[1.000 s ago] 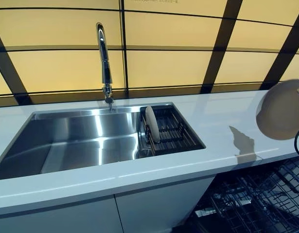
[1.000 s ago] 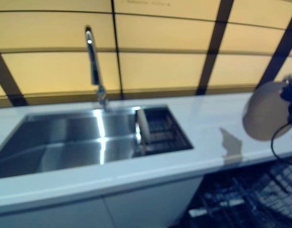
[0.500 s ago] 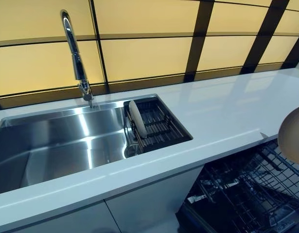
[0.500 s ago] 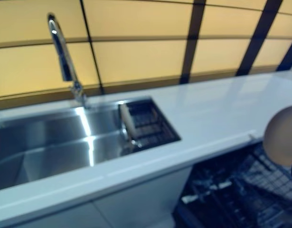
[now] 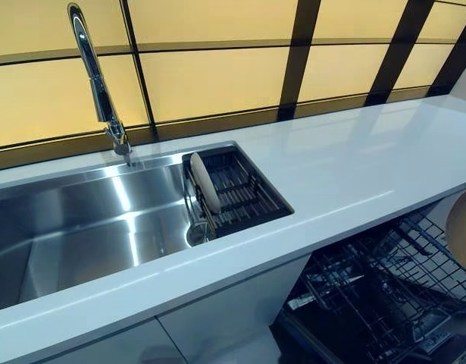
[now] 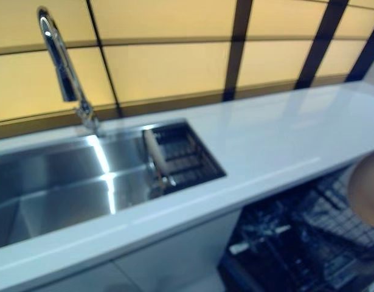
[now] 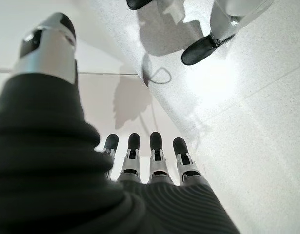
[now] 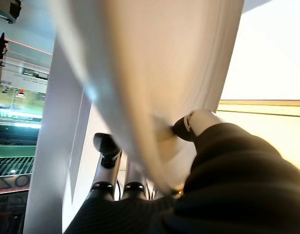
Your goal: Take plates into dishwasher
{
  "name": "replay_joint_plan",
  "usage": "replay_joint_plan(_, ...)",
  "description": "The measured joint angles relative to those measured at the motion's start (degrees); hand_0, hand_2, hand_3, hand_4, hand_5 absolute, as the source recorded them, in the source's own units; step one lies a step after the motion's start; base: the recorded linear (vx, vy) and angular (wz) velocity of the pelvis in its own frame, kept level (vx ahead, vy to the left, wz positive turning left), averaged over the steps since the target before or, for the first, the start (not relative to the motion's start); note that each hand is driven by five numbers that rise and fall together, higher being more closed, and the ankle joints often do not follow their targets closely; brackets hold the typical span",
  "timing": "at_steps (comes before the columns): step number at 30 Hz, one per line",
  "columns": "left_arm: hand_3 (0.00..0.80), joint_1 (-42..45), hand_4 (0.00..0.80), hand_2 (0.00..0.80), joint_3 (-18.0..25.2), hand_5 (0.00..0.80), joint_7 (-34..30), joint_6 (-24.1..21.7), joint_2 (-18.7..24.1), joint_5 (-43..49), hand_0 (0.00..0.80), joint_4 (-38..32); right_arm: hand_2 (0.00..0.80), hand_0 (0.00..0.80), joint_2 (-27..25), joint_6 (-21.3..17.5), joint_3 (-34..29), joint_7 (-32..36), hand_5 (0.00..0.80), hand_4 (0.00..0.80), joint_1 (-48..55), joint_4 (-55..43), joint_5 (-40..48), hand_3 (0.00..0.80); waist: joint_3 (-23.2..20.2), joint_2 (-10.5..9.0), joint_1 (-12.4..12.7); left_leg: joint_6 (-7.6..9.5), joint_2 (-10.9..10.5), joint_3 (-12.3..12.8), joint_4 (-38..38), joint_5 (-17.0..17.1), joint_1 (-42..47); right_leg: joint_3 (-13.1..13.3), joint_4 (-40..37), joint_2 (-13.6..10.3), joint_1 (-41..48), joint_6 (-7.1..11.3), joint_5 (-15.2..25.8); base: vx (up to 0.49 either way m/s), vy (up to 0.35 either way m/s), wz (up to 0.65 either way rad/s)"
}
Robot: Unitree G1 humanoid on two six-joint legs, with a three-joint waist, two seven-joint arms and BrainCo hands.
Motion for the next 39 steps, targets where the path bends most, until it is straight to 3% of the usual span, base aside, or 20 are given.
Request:
replay_joint_plan(10,0.0,0.0,0.0,0.0,1.3,0.0,0.3,0.3,0.0,0.3,0.0,-0.6,0.8,0.8,7.0,-0.3,0.1,1.8,0.8,0.8,1.4,-8.0,-1.9,0.8,0.0,0.06,0.2,0.0,-0.1,0.0,0.0,0.0,0.2,0.0,0.0,0.0,0.2,0.0,0.0,0.0,0.0,0.0)
replay_joint_plan(16,0.0,0.2,0.0,0.0,1.4,0.0,0.3,0.9,0.0,0.3,0.0,-1.1,0.8,0.8,10.3,-0.5,0.9,3.7,0.8,0.8,3.8,-13.0,-10.0,0.8,0.1,0.39,0.3,0.01,0.0,0.0,0.0,0.0,0.4,0.0,0.0,-0.1,0.3,0.0,0.0,0.0,0.0,0.0)
replay_joint_plan(25,0.0,0.6,0.0,0.0,1.4,0.0,0.4,1.8,-0.2,0.3,0.0,-3.3,0.8,0.8,12.9,-5.1,1.5,1.4,0.8,0.8,8.6,-18.9,-26.2,0.8,0.3,1.43,0.4,0.01,0.0,0.0,0.0,0.0,0.8,0.0,0.0,-0.1,0.7,-0.03,0.0,0.0,0.0,0.0)
replay_joint_plan(39,0.0,1.4,0.0,0.0,1.4,0.0,0.2,2.9,-0.3,0.4,0.0,-5.2,0.8,0.8,16.3,-6.3,5.9,4.7,0.8,0.8,10.2,-19.6,-28.0,0.8,0.1,2.02,0.4,0.0,0.0,0.0,0.0,0.0,0.8,-0.1,0.0,-0.1,0.7,-0.04,0.0,0.0,0.0,0.0)
